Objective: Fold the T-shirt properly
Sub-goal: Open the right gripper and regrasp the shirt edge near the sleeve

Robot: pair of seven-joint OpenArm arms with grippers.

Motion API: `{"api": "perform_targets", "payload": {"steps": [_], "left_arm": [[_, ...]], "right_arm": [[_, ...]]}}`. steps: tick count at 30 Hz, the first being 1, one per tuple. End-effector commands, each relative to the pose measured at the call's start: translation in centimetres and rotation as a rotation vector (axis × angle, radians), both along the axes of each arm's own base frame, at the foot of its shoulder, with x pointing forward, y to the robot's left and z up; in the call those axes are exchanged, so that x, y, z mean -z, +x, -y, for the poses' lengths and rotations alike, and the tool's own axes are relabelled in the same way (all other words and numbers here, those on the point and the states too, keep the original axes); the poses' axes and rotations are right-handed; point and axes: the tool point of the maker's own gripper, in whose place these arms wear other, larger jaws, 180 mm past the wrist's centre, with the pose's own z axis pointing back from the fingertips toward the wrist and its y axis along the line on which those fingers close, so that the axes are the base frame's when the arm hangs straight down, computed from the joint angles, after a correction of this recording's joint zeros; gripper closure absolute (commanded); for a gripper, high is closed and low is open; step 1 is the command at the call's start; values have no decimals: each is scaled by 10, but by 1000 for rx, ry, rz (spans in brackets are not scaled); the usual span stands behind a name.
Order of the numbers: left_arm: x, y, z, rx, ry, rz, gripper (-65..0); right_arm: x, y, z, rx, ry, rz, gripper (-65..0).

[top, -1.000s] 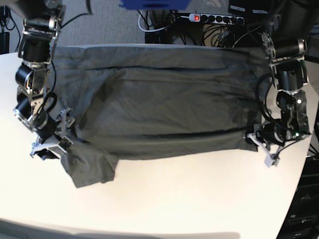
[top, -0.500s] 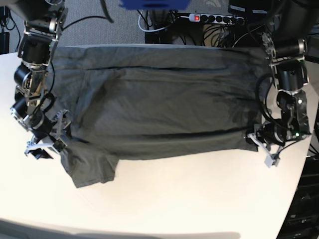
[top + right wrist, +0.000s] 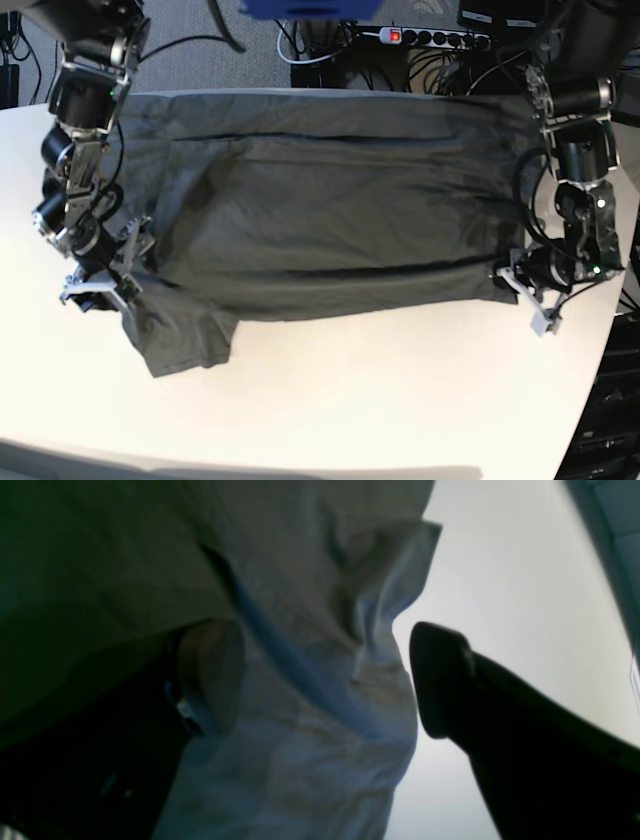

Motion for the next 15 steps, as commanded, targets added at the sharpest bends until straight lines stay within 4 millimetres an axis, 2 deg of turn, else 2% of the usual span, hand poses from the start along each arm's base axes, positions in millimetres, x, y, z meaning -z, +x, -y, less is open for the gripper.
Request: {"api": "perform_targets", "payload": {"steps": [1, 5, 15], "left_arm": [[-21, 17, -7, -10, 5, 66, -41], [-21, 16, -9, -9, 10, 63, -41], [-18, 12, -9, -9, 13, 59, -41]], "right_arm": [[-22, 19, 6, 5, 4, 70, -499], [-12, 21, 7, 15, 28, 37, -499], [-6, 19, 6, 17, 35, 22, -499]]}}
